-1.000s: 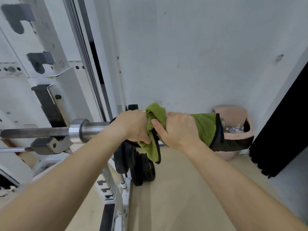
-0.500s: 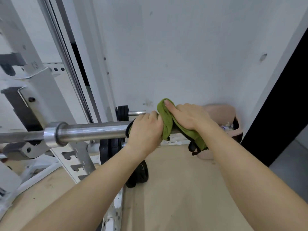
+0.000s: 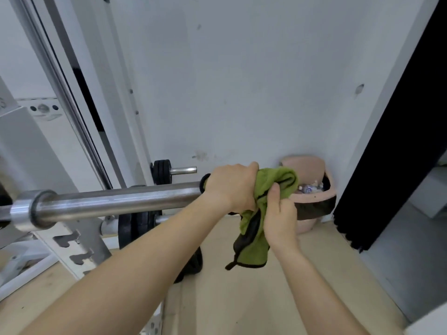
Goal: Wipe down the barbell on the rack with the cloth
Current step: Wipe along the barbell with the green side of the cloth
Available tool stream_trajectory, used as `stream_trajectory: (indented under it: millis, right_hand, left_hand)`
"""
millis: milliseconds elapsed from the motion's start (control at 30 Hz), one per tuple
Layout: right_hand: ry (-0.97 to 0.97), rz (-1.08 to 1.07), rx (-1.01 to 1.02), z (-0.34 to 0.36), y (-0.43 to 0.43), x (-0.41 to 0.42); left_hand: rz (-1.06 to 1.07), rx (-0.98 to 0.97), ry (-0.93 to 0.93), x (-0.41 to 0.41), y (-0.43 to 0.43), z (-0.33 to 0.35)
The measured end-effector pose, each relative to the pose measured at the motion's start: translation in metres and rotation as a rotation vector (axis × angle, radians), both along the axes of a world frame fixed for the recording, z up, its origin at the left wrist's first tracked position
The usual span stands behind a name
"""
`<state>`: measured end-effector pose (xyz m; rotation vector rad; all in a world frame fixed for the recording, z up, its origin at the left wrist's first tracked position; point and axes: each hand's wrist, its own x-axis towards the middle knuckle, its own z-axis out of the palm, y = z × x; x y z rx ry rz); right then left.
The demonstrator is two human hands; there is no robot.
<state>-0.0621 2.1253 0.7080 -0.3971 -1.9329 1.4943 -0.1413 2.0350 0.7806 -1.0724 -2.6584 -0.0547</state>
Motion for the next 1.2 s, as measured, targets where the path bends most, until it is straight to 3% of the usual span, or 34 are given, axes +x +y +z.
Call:
stream_trajectory:
  millis: [133, 233, 367, 500, 667, 800, 967, 1133, 1200]
  right_hand:
    - [0.163, 0.028, -0.208, -0.003, -0.008, 0.015]
    - [0.169, 0.040, -0.296, 0.012, -0.008, 0.000]
    - [0.076, -0.012, -0.159, 0.003, -0.006, 0.011]
    - [0.162, 0.050, -0.360, 0.005, -0.002, 0.011]
    - [0.091, 0.009, -0.295, 0.003, -0.010, 0.017]
    - [0.152, 0.092, -0.619, 0.011, -0.001, 0.019]
    - [0.029, 0.057, -0.267, 0.003, -0.007, 0.021]
    - [0.059, 0.061, -0.453, 0.018, -0.007, 0.027]
    - [-0.038, 0.010, -0.265, 0.019, -0.015, 0.024]
  left_hand:
    - [0.020, 0.009, 0.080, 0.001, -0.003, -0.006]
    - [0.010, 0.008, 0.045, 0.001, -0.002, -0.004]
    - [0.023, -0.015, 0.010, 0.001, -0.003, -0.003]
    - [0.030, -0.017, 0.001, 0.001, -0.002, -0.001]
    - [0.027, -0.012, 0.036, -0.001, -0.003, -0.003]
    - [0.030, -0.018, -0.020, -0.001, -0.002, 0.000]
    - [0.039, -0.022, 0.016, 0.001, -0.002, -0.003]
    - [0.041, -0.005, 0.002, 0.004, -0.004, -0.001]
    - [0.017, 0.019, 0.035, 0.007, -0.007, -0.005]
